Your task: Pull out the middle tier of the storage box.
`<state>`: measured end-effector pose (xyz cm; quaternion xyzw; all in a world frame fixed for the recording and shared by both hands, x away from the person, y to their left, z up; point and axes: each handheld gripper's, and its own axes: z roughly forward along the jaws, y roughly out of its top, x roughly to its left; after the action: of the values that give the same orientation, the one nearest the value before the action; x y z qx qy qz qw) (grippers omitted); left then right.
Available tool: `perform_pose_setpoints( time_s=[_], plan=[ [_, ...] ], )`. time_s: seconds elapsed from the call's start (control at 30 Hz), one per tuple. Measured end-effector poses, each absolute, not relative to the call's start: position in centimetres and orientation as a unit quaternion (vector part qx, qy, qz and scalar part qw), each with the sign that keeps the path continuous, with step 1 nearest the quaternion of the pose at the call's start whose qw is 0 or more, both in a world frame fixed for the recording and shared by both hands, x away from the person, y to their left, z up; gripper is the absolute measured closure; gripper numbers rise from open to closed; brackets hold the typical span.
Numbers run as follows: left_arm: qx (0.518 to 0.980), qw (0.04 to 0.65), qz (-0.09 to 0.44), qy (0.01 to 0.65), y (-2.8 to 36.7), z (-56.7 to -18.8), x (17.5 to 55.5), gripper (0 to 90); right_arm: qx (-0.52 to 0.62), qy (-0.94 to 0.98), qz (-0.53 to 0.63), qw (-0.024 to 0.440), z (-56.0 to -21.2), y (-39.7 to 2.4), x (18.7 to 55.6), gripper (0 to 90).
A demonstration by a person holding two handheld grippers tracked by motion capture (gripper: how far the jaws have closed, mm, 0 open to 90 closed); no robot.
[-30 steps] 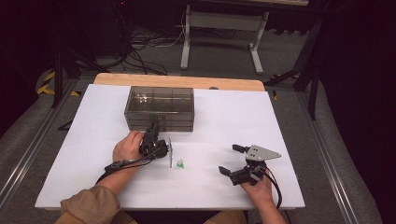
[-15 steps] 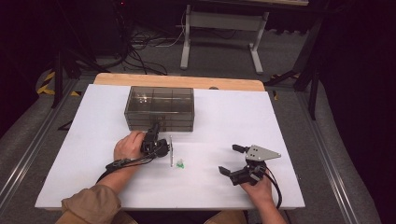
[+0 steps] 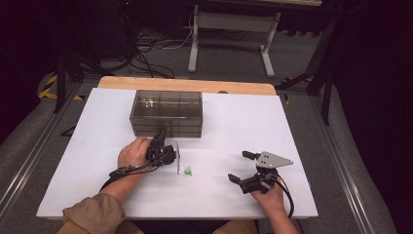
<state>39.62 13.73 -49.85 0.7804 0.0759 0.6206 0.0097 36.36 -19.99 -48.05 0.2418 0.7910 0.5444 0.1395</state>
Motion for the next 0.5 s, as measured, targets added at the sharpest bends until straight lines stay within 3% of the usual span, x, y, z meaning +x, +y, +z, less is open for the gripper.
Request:
perform_pose_setpoints(
  time_s=[0.5],
  plan=[
    [0.79, 0.018, 0.608, 0.077, 13.79, -49.49, 38.93, 80.3, 0.241, 0.791, 0.545, 0.139, -48.05, -19.97, 36.36, 0.0]
  ],
)
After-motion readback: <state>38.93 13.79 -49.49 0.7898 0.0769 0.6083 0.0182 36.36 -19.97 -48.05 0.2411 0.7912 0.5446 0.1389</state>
